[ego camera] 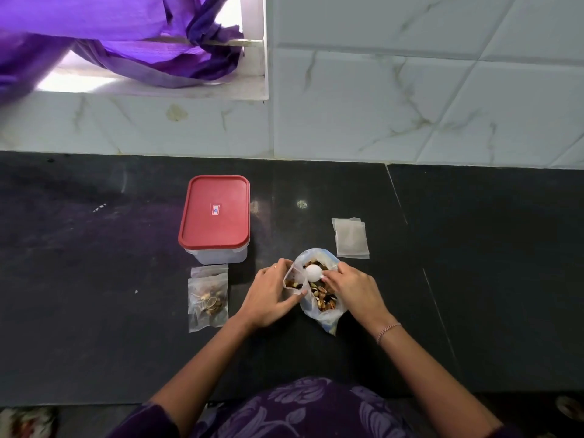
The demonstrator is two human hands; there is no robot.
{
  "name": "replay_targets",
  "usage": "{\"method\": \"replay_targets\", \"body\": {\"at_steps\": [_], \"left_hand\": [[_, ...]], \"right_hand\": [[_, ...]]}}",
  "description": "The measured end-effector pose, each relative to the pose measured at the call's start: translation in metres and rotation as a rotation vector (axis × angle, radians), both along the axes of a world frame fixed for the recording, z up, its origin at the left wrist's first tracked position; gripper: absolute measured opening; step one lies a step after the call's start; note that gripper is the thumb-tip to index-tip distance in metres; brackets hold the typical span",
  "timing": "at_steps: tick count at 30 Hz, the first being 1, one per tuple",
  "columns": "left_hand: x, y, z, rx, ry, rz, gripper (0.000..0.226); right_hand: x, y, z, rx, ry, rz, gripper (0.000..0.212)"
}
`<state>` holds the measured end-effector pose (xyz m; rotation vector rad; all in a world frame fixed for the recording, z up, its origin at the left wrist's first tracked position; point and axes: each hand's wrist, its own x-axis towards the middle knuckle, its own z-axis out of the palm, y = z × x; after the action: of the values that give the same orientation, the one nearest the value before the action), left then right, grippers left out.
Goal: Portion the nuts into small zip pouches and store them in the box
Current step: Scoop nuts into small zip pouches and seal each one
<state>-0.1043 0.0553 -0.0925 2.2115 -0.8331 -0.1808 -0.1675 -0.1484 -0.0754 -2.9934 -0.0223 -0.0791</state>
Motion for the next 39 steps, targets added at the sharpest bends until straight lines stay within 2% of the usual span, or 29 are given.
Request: {"method": "replay_targets", "body": {"at_steps": [2,7,11,15,22,26,30,34,39], "left_hand": [[0.001,0.002,-0.001,0.041,0.001,-0.019,0.04],[0.001,0.004,-0.001,0.043,0.027,-0.023,0.035],[0.002,0.005,-0.003,0.024,0.045,-0.002,0.033],[0.002,0.007,-0.001,0.029,0.038,-0.007,0.032],[0.0,0.006,-0.003,0.029,0.066,0.005,0.035],[-0.001,0.005,-0.001,0.027,0.066,0.002,0.035],[-0.003,0.006,0.001,0.051,0.08,-0.004,0.039],[-0.003,0.006,0.002,0.057,0.084,-0.011,0.039],[-0.002,0.006,0.003,0.065,0.076,-0.013,0.038]], "right_hand": [[-0.002,-0.007,0.003,-0.034,0.019,0.019,0.031],[0.004,0.0,0.004,-0.044,-0.068,-0.003,0.027],[0.014,0.014,0.004,-0.03,0.027,0.032,0.033],[0.011,0.007,0.011,-0.126,0.101,0.073,0.038],[0.007,-0.002,0.03,-0.075,0.075,-0.061,0.044],[0.005,0.001,0.035,-0.032,0.167,-0.094,0.042],[0.003,0.005,0.038,-0.032,0.246,0.013,0.029],[-0.002,0.003,0.038,0.003,0.158,0.027,0.015],[-0.004,-0.002,0.04,0.138,-0.026,-0.124,0.018]]}}
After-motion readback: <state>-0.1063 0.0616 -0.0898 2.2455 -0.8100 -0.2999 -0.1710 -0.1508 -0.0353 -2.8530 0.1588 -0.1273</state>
